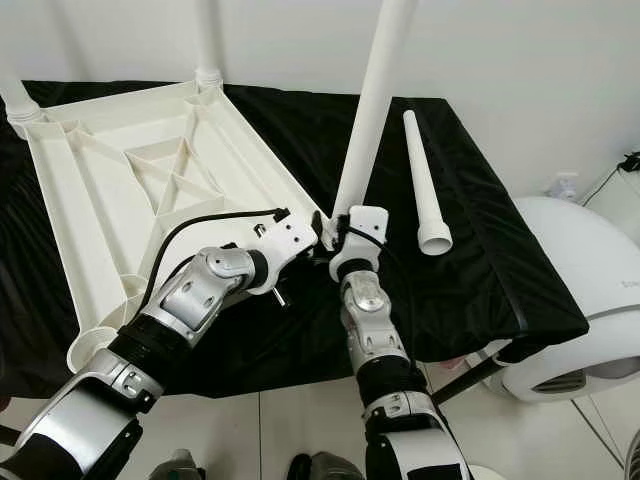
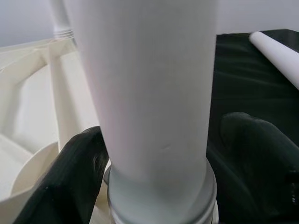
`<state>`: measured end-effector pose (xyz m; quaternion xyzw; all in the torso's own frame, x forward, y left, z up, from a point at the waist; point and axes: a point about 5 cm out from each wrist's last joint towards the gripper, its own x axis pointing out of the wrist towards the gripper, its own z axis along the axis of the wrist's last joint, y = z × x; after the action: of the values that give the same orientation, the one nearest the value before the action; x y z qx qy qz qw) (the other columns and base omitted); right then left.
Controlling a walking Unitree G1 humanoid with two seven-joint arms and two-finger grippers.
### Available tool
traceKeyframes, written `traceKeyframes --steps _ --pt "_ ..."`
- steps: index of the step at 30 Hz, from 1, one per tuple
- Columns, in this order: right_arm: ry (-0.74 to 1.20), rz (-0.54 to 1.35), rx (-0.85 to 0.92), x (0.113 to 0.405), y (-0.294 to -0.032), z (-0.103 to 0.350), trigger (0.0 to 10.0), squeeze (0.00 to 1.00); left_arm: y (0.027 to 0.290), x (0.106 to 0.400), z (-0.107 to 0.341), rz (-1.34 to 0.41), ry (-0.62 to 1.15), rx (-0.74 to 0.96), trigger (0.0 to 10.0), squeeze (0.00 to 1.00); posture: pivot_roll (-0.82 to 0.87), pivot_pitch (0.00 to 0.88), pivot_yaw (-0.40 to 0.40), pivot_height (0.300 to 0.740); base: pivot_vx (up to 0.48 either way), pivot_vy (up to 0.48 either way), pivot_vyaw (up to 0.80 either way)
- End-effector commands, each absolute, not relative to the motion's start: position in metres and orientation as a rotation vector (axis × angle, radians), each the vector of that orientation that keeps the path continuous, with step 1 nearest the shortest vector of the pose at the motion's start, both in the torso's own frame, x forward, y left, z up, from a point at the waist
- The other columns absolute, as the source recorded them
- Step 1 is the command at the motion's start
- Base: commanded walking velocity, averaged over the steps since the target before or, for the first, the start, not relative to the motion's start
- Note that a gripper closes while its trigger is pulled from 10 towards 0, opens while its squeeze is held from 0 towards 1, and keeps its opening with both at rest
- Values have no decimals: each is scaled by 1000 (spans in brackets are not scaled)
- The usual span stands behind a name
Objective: Building children table
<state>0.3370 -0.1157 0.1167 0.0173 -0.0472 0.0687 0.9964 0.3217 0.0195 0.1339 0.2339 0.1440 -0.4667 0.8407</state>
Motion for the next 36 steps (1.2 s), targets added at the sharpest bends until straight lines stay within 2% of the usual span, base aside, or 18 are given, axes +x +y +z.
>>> traceKeyframes --steps 1,5,8,13,29,30,31,32,36 --pt "-80 200 44 334 -119 112 10000 0 19 317 124 -995 347 497 10000 0 48 0 -113 740 0 0 0" --pt "-79 223 48 334 -120 111 10000 0 19 317 124 -995 347 497 10000 0 48 0 -113 740 0 0 0" --pt "-59 463 9 333 -129 106 10000 0 17 317 124 -1002 346 495 10000 0 37 0 -100 740 0 0 0" --pt "-29 579 -7 337 -139 105 10000 0 16 318 125 -1004 344 494 10000 0 36 0 -94 740 0 0 0" --pt "44 633 -114 360 -160 117 10000 0 19 321 130 -994 338 496 10000 0 42 0 -86 740 0 0 0" --pt "49 630 -117 360 -161 116 4196 0 20 322 130 -992 338 495 10000 0 43 0 -86 740 0 0 0" --pt "57 635 -111 361 -161 116 3059 0 20 322 130 -990 337 495 10000 0 43 1 -86 740 0 0 0" --pt "63 637 -111 361 -161 115 0 0 20 322 131 -989 337 494 10000 0 43 1 -86 740 0 0 0" --pt "70 636 -105 360 -162 113 0 0 20 323 131 -987 335 494 10000 0 43 3 -86 740 0 0 0"
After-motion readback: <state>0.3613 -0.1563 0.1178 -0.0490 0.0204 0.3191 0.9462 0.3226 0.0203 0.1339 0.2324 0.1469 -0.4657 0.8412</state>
